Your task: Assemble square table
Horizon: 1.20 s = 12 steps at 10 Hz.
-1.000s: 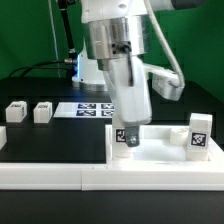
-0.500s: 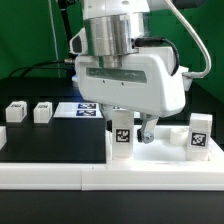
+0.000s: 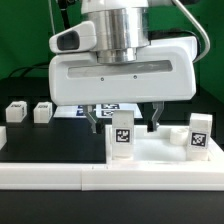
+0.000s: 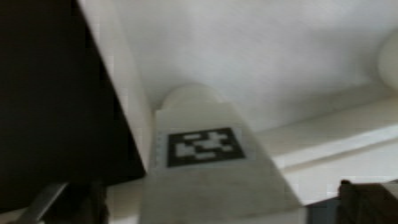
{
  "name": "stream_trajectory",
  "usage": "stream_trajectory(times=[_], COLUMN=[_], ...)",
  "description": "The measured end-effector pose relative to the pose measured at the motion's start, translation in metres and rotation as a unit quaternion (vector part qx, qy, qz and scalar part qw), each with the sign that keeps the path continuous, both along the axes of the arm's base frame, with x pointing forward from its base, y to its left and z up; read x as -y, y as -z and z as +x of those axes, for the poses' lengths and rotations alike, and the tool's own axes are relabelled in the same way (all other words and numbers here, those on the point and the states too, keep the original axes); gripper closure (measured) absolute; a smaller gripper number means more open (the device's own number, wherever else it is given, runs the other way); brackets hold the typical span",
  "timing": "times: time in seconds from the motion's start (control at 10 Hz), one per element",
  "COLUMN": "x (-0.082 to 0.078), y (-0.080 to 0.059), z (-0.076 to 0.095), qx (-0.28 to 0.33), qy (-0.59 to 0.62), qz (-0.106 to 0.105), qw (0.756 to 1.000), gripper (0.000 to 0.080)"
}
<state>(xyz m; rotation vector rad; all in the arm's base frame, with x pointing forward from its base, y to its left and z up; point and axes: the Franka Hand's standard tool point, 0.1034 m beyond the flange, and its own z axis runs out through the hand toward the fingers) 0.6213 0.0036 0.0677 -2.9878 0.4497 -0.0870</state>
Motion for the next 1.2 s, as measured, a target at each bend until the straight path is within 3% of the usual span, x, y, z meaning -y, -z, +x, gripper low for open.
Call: stream_trajectory(times=[0.1, 0.2, 0.3, 0.4, 0.7, 0.8, 1.1, 1.2], x=[0.0002, 0.0004, 0.0004, 0.0004, 0.0003, -0.0003, 0.0055, 0.007], y=[0.0001, 0.0001, 0.0003, 0.0005, 0.0011, 0.0006, 0.0002, -0.0001], z=[0.0, 0.0, -0.0001, -0.0002, -0.0005, -0.0014, -0.0013, 0.0002], qx=[-0.001, -0.002, -0.006, -0.008, -0.022, -0.036, -0.095, -0.106], qy=[0.007, 0.017, 0.051, 0.076, 0.189, 0.255, 0.457, 0.538], qz=[0.0, 0.002, 0.004, 0.006, 0.014, 0.018, 0.044, 0.056], qw=[1.0, 1.0, 0.999, 0.997, 0.982, 0.966, 0.883, 0.834], gripper=[0.0258, 0.0258, 0.0458, 0.051, 0.051, 0.051, 0.0509, 0.0509])
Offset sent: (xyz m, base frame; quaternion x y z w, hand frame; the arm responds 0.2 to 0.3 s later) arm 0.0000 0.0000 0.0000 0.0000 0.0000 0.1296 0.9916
